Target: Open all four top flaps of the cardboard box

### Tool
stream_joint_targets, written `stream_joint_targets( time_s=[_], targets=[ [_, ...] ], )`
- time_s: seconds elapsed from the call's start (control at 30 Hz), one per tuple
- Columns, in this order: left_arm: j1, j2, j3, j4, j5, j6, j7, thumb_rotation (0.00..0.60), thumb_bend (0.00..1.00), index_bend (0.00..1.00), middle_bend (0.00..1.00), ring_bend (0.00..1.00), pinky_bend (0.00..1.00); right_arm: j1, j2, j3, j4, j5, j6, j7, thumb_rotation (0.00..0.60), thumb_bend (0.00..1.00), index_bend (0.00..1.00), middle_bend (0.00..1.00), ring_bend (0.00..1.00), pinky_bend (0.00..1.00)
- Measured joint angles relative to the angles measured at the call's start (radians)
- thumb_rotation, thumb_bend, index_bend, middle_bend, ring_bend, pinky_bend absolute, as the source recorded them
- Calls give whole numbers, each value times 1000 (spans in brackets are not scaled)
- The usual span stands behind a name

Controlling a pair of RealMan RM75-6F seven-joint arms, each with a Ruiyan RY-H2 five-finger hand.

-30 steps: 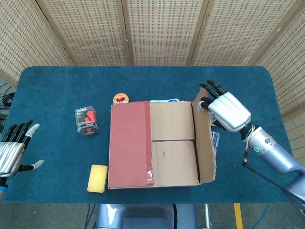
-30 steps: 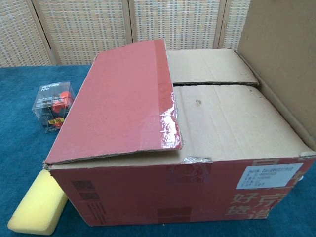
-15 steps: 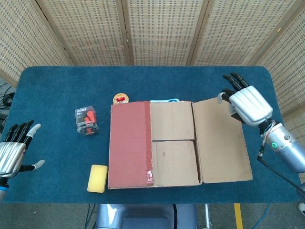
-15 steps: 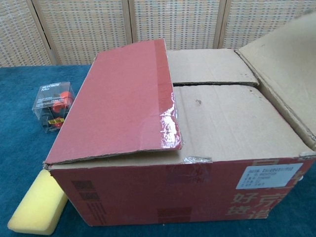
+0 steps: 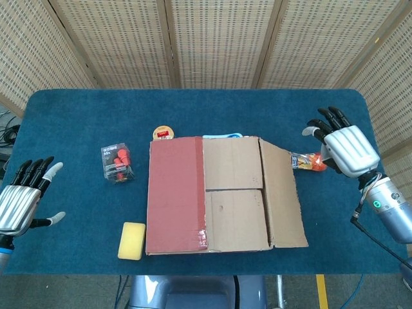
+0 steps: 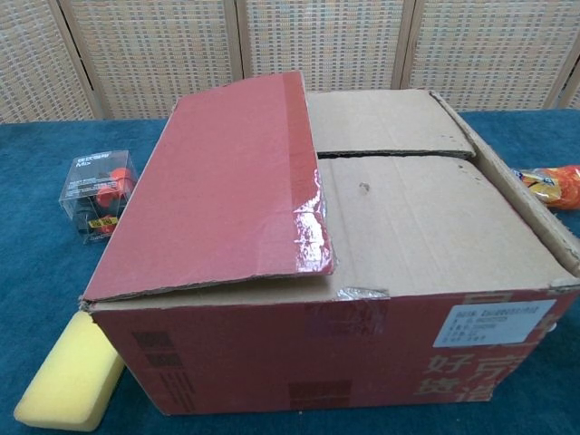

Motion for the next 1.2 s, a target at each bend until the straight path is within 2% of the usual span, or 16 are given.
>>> stream_joint_targets(
  time_s=[0.13, 0.43, 0.5, 0.57, 0.67, 0.83, 1.07, 1.2],
  targets=[
    [-22, 23, -4, -7, 33, -21, -37, 511, 131, 0, 0, 0, 0, -30, -19, -3, -38, 50, 25, -64, 600, 981, 82, 53, 0, 0],
    [-111, 90, -23, -21, 121, -107, -140, 512, 163, 0, 0, 0, 0, -101, -95, -16, -102, 135, 106, -207, 600, 981, 45, 15, 0, 0],
    [-134, 103, -29, -22, 144, -126, -158, 512, 237, 0, 0, 0, 0, -117, -117, -21, -106, 144, 128, -235, 600, 990, 43, 13, 0, 0],
    [-158, 112, -35, -23, 167, -144, -179, 513, 393, 0, 0, 0, 0, -131, -134, -25, -108, 150, 145, -253, 600, 999, 42, 12, 0, 0],
    [-194, 126, -43, -23, 204, -173, -216, 514, 557, 2, 0, 0, 0, -149, -154, -30, -108, 156, 171, -276, 600, 1000, 37, 12, 0, 0],
    [-258, 135, -54, -20, 260, -220, -289, 514, 644, 11, 0, 0, 0, -179, -186, -33, -111, 158, 217, -295, 600, 1000, 33, 11, 0, 0],
    [-405, 126, -80, -10, 315, -342, -413, 529, 784, 73, 0, 0, 0, -217, -228, -43, -106, 156, 254, -306, 600, 1000, 33, 11, 0, 0],
    [-468, 98, -93, 1, 317, -393, -466, 486, 836, 109, 5, 0, 0, -234, -237, -44, -99, 153, 266, -306, 600, 1000, 33, 11, 0, 0]
  ],
)
